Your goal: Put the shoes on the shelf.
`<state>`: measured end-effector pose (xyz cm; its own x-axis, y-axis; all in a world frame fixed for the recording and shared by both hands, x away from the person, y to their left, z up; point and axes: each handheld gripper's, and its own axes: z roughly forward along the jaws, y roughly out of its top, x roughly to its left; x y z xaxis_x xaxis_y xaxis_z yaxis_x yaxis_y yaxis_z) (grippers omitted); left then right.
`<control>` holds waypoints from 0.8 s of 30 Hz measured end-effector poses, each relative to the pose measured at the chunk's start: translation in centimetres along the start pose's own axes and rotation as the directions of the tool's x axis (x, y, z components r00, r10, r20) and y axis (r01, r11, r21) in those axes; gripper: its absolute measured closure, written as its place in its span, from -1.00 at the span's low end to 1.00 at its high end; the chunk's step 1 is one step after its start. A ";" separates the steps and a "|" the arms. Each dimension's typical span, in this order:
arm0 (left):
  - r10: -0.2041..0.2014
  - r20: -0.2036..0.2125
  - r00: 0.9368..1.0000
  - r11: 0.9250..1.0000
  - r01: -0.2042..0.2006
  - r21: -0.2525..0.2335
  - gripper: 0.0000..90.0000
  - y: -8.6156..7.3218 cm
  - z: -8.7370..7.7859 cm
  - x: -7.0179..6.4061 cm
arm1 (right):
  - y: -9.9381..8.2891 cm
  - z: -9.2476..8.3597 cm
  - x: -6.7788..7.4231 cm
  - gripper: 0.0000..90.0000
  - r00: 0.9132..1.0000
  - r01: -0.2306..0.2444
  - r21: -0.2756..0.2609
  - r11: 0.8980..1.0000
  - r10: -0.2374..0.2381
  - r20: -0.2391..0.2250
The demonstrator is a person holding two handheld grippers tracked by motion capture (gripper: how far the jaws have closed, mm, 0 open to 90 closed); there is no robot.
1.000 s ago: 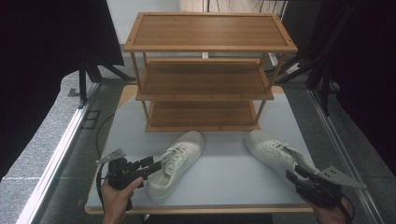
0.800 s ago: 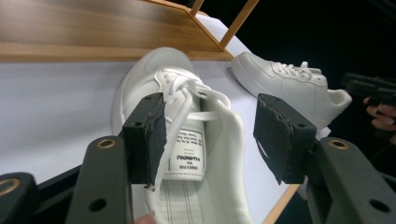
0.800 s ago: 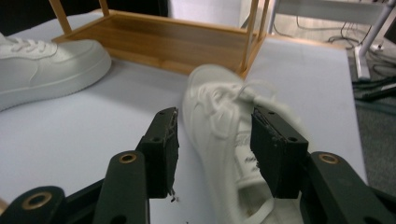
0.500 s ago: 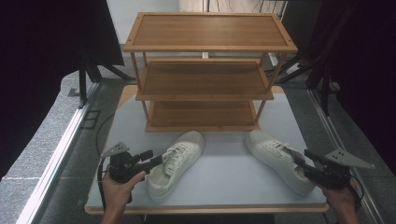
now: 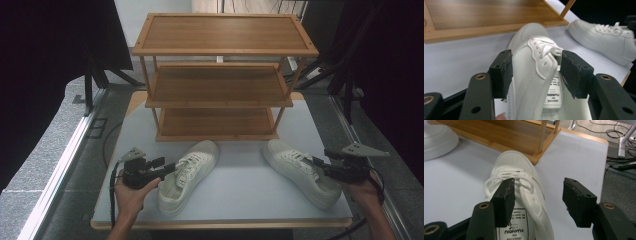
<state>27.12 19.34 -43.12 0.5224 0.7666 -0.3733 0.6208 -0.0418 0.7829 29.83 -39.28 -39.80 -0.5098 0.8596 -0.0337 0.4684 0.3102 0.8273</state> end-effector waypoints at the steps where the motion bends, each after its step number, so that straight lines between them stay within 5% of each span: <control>1: 0.012 -0.006 1.000 1.000 -0.012 0.016 -0.03 -0.1 0.4 -0.1 | -0.1 0.4 -0.2 -0.04 1.000 0.002 0.015 1.000 -0.002 -0.005; 5: 0.035 -0.018 0.999 0.999 -0.034 0.036 -0.03 -0.1 0.9 -0.4 | -0.4 1.1 -0.4 -0.06 1.000 0.023 0.037 0.999 -0.023 -0.017; 9: 0.077 -0.038 0.996 0.995 -0.074 0.068 -0.03 0.1 1.9 -0.4 | -0.6 2.4 -0.3 -0.07 0.995 0.094 0.111 0.989 -0.091 -0.035; 15: 0.092 -0.044 0.995 0.991 -0.087 0.104 0.01 0.3 3.2 -0.6 | -0.2 3.1 -0.9 -0.05 0.992 0.123 0.123 0.985 -0.117 -0.053; 20: 0.126 -0.064 0.990 0.981 -0.115 0.153 0.07 0.0 4.2 -0.6 | -0.4 4.1 -1.5 0.01 0.984 0.153 0.124 0.980 -0.140 -0.113; 24: 0.146 -0.082 0.986 0.978 -0.131 0.162 0.12 -0.1 4.5 -0.8 | -0.7 4.7 -1.4 0.09 0.979 0.191 0.145 0.971 -0.178 -0.100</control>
<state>29.25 15.85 -45.12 0.5580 0.8020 -0.2133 0.6333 -0.2454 0.7340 33.63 -38.80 -42.95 -0.6543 0.7460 -0.1238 0.4618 0.5239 0.7157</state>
